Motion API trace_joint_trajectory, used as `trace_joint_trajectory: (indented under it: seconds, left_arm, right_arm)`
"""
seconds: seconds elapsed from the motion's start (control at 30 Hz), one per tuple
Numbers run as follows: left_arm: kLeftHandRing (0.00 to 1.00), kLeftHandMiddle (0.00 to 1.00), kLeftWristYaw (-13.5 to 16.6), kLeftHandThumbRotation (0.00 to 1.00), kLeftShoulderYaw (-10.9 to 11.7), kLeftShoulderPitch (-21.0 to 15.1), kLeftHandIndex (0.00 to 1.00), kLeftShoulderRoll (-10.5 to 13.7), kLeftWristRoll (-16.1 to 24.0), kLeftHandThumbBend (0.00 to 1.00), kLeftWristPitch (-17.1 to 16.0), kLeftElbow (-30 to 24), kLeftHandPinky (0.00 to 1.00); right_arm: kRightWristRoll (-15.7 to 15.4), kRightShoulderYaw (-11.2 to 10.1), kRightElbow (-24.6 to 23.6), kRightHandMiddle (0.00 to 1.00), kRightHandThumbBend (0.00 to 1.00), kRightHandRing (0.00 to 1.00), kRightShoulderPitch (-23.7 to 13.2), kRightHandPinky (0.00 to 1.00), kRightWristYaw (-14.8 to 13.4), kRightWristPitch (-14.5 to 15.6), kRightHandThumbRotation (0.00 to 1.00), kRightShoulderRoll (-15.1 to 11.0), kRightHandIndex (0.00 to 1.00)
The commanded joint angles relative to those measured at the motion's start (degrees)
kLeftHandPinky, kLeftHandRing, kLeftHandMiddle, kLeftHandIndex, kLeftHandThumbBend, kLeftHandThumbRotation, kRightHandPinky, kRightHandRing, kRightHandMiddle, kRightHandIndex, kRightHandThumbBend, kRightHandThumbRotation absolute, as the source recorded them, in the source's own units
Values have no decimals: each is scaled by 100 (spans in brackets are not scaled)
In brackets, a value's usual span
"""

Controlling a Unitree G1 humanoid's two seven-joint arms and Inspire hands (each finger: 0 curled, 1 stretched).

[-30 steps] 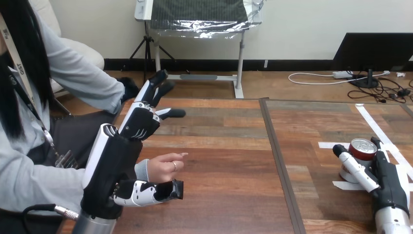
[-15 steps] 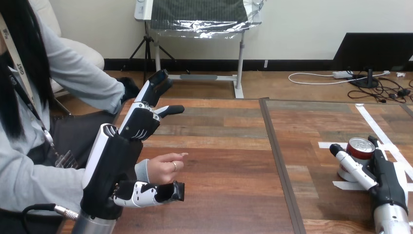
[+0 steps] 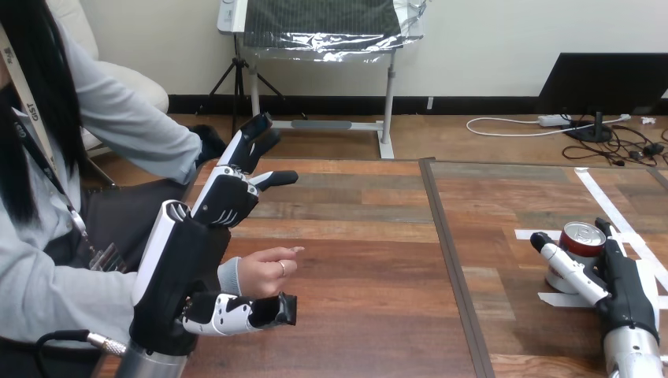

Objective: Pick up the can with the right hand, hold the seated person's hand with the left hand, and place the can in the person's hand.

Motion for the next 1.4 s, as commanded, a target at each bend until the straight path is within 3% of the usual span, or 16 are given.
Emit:
trace_joint_trajectory:
  seconds: [0.0, 0.43, 0.57, 0.83, 1.17, 1.2, 1.37]
  left_arm:
    - [96, 99, 20, 59, 63, -94, 95, 37, 14, 100, 39, -303, 79]
    - [95, 98, -38, 58, 48, -72, 95, 24, -61, 100, 14, -304, 79]
    - [96, 99, -77, 58, 41, -83, 95, 27, -100, 100, -6, -283, 79]
    - [96, 99, -69, 58, 96, -92, 94, -4, -49, 100, -67, -252, 79]
    - [96, 99, -122, 58, 56, -85, 94, -12, -150, 100, -85, -258, 81]
    - [96, 99, -128, 58, 52, -84, 94, -11, -159, 100, -80, -262, 81]
    - [97, 99, -122, 58, 68, -72, 94, -13, -143, 100, -88, -273, 81]
  right_arm:
    - [-87, 104, 41, 92, 100, 92, -482, 91, 8, 0, 52, -53, 97]
    - [17, -29, 60, 92, 100, 93, -589, 90, 184, 79, 49, -52, 98]
    - [-107, 49, 55, 91, 100, 91, -615, 90, -4, 103, 50, -79, 97]
    - [-69, 10, 57, 89, 100, 90, -670, 88, -42, 132, 48, -71, 95]
    - [13, -74, 57, 84, 100, 83, -763, 80, -206, 267, 33, -35, 89]
    - [47, -102, 56, 82, 98, 81, -770, 78, -196, 269, 27, -26, 87]
    - [96, -155, 49, 77, 95, 75, -800, 72, -278, 313, 16, -5, 82]
